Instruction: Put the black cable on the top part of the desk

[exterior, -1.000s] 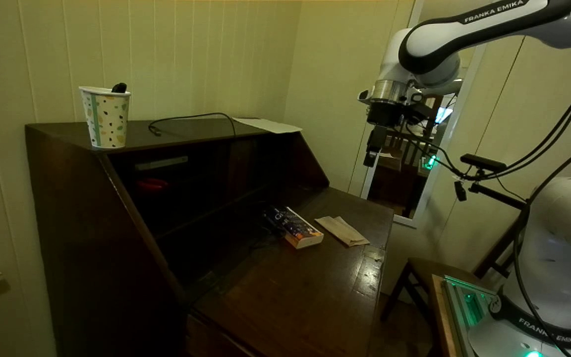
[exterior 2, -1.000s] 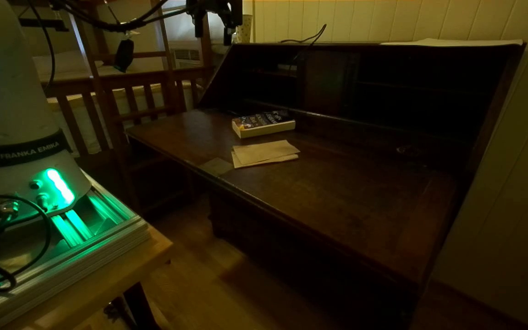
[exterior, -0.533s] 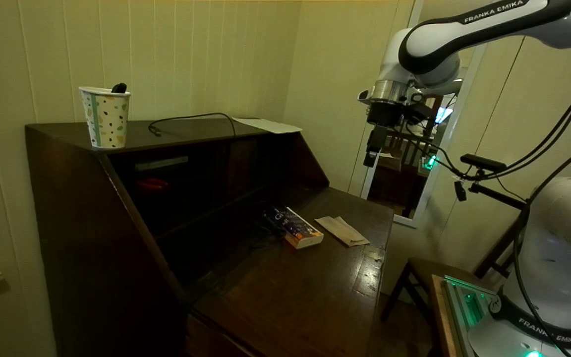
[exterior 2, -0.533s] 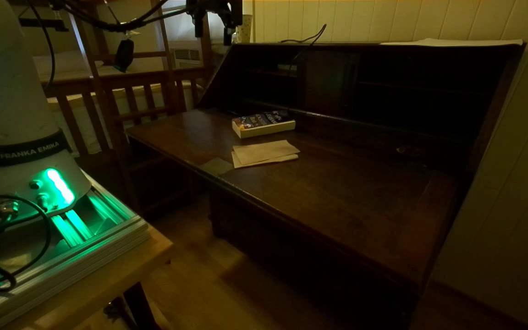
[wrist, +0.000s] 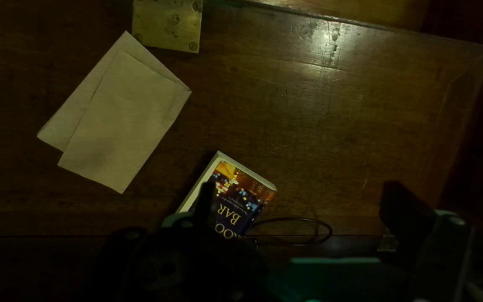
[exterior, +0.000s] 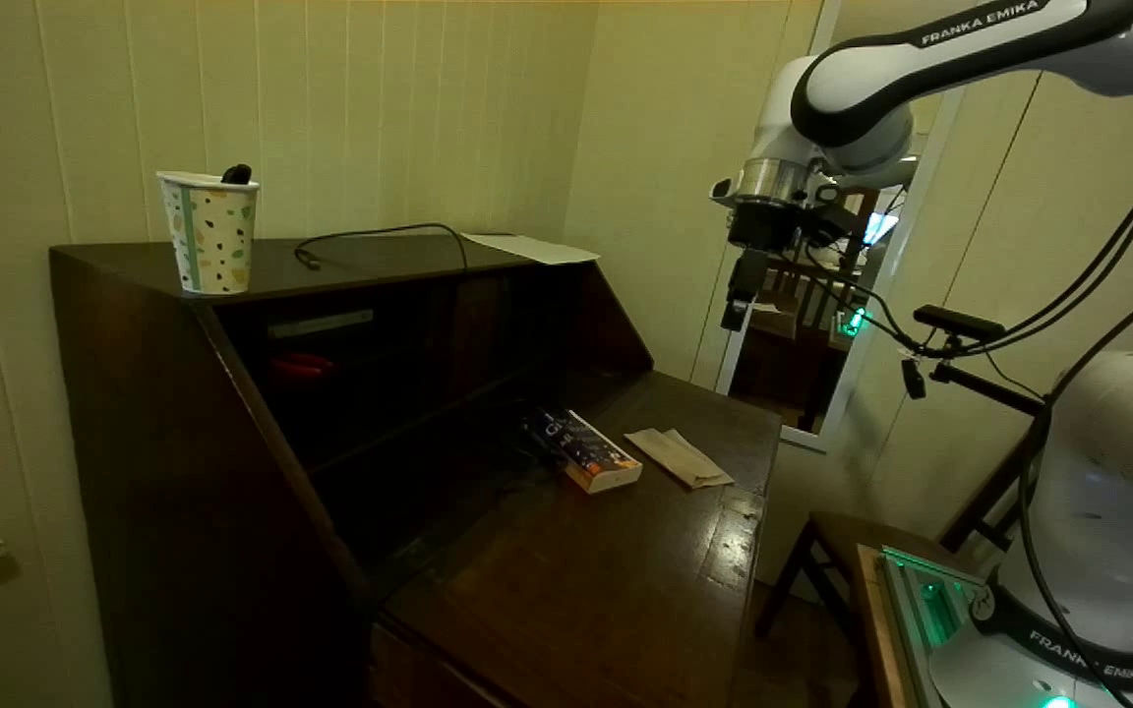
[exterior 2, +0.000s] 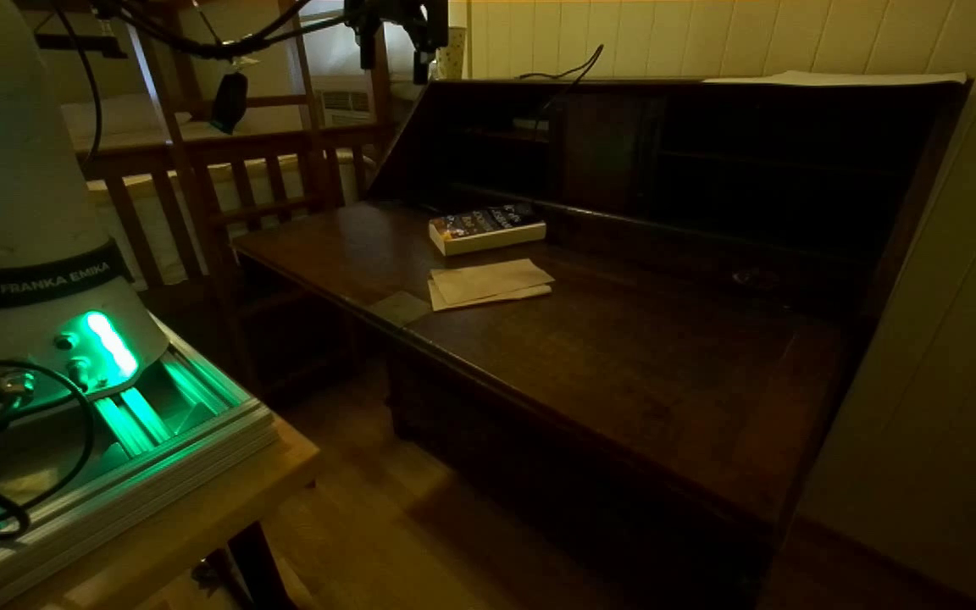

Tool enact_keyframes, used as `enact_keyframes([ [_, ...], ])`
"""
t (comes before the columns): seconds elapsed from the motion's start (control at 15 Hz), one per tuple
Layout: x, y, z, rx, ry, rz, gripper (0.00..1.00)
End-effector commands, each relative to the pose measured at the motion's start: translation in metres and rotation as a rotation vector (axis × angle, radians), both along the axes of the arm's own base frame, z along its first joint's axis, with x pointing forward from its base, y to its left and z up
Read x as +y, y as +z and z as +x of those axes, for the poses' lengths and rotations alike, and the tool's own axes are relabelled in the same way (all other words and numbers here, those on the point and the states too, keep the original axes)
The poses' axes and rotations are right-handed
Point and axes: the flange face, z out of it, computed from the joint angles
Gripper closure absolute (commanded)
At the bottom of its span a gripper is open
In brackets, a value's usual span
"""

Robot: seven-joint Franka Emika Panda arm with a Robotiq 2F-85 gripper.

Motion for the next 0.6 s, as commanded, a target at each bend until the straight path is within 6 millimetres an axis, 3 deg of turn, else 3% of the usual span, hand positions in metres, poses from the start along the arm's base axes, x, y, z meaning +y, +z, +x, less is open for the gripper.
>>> enact_keyframes([
  [0.0, 0.000, 0.000, 0.000, 0.001, 0.000, 0.000, 0.00],
  [0.33, -0.002, 0.001, 0.008, -0.007, 0.023, -0.005, 0.00],
  [0.53, 0.000, -0.006, 0.026, -0.013, 0.071, -0.033, 0.00],
])
